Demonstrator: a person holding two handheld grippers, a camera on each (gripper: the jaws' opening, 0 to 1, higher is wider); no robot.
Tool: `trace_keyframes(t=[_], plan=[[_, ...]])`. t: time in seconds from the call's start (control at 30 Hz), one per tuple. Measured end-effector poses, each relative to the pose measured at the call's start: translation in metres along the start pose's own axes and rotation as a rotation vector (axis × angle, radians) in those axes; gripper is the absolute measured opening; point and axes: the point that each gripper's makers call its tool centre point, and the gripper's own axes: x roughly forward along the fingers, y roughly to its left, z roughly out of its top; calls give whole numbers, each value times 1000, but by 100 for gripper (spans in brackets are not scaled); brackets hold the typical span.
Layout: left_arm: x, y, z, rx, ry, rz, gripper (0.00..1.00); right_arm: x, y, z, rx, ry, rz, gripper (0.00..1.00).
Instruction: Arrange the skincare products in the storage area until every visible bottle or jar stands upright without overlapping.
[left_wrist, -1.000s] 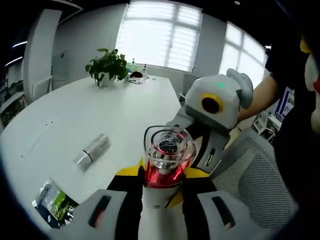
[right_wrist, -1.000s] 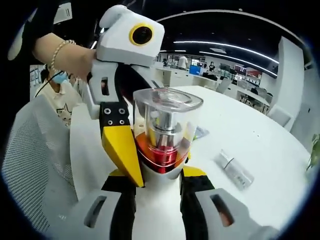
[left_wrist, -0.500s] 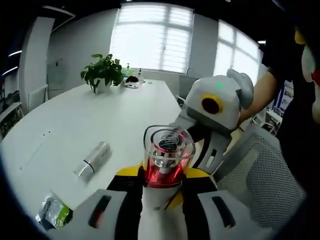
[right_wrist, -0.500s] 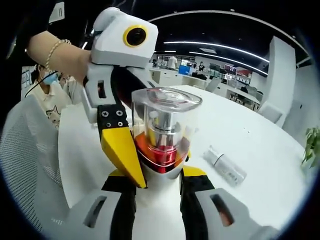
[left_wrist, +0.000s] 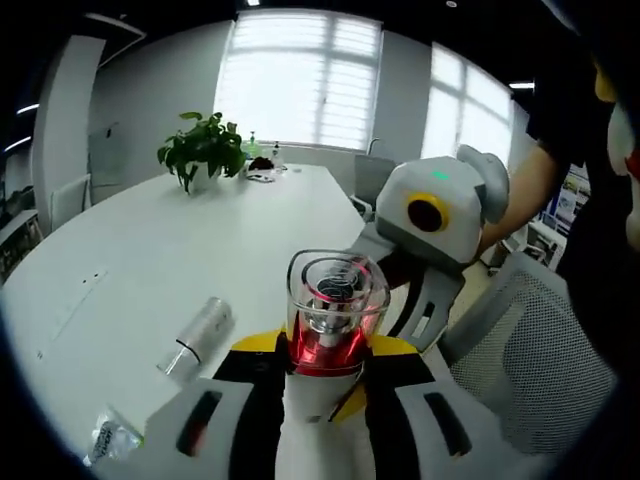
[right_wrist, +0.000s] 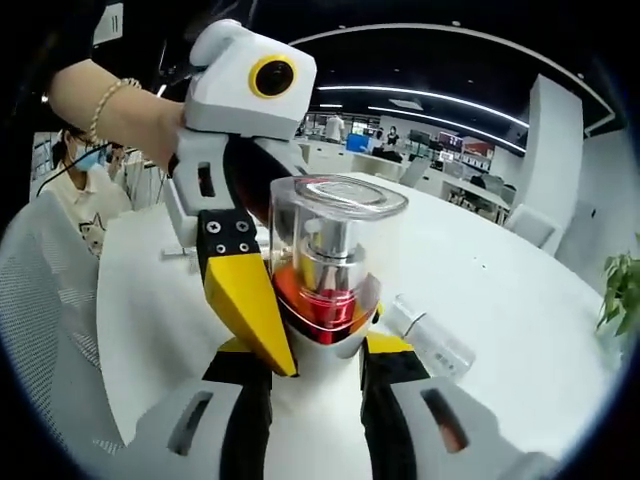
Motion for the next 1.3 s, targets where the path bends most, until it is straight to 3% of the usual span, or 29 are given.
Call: trace_keyframes(t=[0.33, 0.7, 1.13, 1.3], plan=[[12, 21, 9, 25, 2, -25, 24, 7, -27, -4, 19, -9, -32, 33], [18, 34, 15, 29, -8, -2, 23, 12, -43, -2, -1, -4, -15, 34], [17, 34, 14, 13, 3, 10, 24, 11, -40, -2, -9, 0, -40, 36], [15, 30, 11, 32, 34, 16, 28, 12, -35, -2, 7, 2, -26, 44]])
